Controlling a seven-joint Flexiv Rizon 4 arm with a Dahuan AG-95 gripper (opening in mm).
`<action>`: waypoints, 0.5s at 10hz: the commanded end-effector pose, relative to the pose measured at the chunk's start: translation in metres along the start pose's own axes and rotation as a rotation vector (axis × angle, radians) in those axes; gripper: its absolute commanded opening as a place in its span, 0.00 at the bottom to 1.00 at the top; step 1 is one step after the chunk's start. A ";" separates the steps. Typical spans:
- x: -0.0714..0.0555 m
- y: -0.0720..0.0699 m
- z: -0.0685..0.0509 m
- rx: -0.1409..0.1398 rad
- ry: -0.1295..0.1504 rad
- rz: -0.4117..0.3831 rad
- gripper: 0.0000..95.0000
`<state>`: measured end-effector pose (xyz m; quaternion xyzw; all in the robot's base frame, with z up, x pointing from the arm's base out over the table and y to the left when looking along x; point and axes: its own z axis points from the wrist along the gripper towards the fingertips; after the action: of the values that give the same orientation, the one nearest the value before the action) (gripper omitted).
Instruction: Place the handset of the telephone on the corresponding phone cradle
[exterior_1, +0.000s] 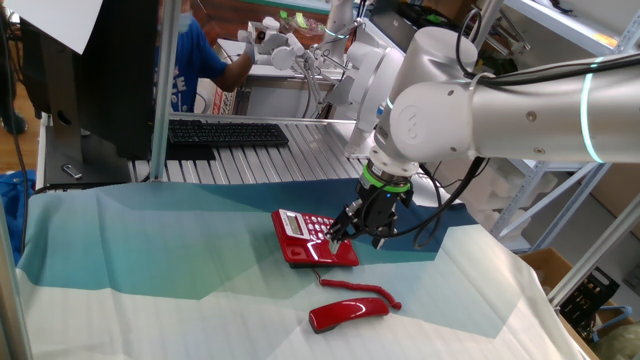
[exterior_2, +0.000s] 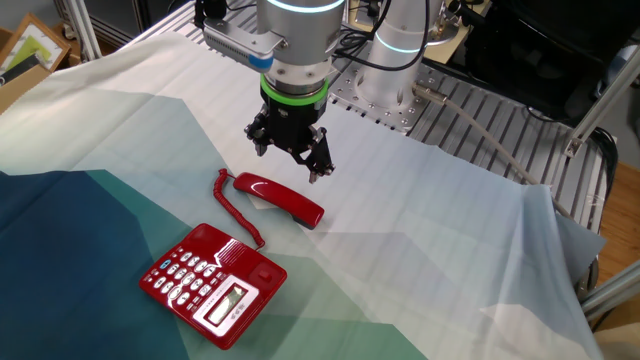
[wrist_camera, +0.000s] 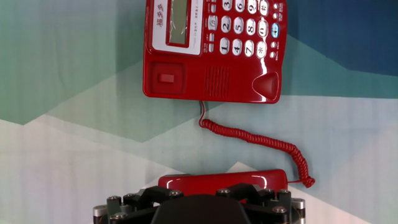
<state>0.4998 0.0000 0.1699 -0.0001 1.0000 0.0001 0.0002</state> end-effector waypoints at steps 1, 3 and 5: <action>0.000 0.000 0.000 0.000 0.000 0.000 1.00; 0.000 0.000 0.000 0.025 -0.002 0.125 0.00; 0.000 0.000 0.000 0.024 -0.002 0.127 0.00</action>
<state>0.4997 0.0002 0.1701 0.0508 0.9987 -0.0093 0.0010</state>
